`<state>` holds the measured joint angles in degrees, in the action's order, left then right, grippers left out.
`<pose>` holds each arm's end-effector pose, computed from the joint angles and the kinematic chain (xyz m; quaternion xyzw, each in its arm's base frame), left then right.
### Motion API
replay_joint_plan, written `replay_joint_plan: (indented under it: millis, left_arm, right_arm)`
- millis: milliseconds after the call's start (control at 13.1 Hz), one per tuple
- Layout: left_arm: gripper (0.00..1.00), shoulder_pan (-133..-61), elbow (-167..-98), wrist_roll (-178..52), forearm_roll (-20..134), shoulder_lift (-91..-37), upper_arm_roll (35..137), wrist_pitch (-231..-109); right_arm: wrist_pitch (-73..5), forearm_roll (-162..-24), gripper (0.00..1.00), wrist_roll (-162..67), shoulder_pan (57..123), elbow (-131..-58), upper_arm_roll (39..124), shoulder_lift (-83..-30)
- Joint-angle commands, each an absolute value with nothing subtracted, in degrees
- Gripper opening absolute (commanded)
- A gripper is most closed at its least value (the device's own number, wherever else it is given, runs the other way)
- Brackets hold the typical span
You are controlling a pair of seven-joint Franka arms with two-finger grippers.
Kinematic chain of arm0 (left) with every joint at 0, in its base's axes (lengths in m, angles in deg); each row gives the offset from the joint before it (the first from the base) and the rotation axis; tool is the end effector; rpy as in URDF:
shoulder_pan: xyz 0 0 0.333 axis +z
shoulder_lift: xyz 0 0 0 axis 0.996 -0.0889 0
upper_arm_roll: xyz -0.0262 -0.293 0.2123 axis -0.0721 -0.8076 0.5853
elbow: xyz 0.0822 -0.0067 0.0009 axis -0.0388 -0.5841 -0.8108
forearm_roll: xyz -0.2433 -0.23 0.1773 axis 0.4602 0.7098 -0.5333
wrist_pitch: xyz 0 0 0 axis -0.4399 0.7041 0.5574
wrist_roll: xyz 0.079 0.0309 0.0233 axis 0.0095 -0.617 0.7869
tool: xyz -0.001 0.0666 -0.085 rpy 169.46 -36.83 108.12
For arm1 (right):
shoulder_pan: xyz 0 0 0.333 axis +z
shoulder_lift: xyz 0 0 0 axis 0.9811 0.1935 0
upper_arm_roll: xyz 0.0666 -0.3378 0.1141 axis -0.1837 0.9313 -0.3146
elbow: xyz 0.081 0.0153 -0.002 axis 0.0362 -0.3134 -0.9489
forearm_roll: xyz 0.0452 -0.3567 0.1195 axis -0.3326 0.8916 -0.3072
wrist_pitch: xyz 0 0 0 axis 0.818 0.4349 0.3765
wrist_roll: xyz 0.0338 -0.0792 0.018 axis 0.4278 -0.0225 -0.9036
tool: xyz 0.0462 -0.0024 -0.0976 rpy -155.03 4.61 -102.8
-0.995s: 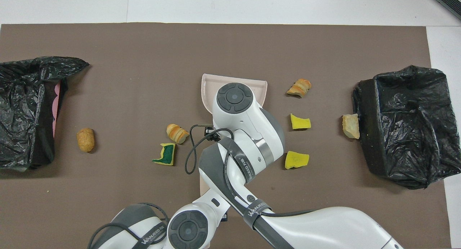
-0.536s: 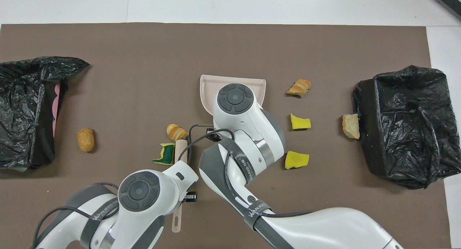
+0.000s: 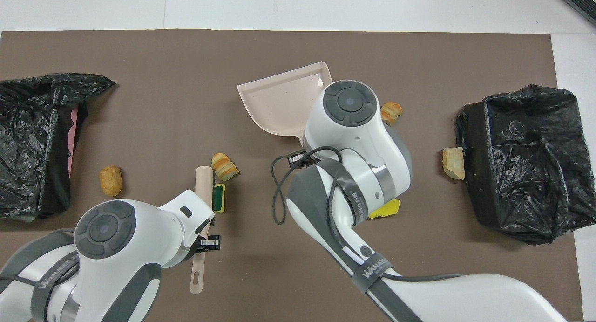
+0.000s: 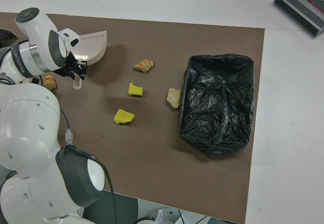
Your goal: Sweep and dump trash in bin
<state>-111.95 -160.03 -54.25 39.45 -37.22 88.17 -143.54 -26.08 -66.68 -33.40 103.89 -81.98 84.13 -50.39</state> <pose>0.3556 -0.2001 0.4735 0.9963 -0.0070 -0.0838 0.0192 0.5798 0.3255 0.4675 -0.9806 -0.1885 0.0365 0.0401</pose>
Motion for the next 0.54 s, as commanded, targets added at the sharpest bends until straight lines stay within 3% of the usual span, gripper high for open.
replay_joint_plan:
  millis: [0,459]
  left_arm:
    - [0.00,-105.93,-159.78,-54.14,35.57,-36.68,87.75,-142.52]
    - [0.00,-90.64,-157.49,-54.32,26.41,-39.15,87.66,-143.31]
  right_arm:
    - [-22.71,-64.66,0.00,-48.42,100.91,-82.91,83.81,-52.58]
    - [-20.76,-55.52,0.00,-80.21,99.85,-83.70,83.55,-53.20]
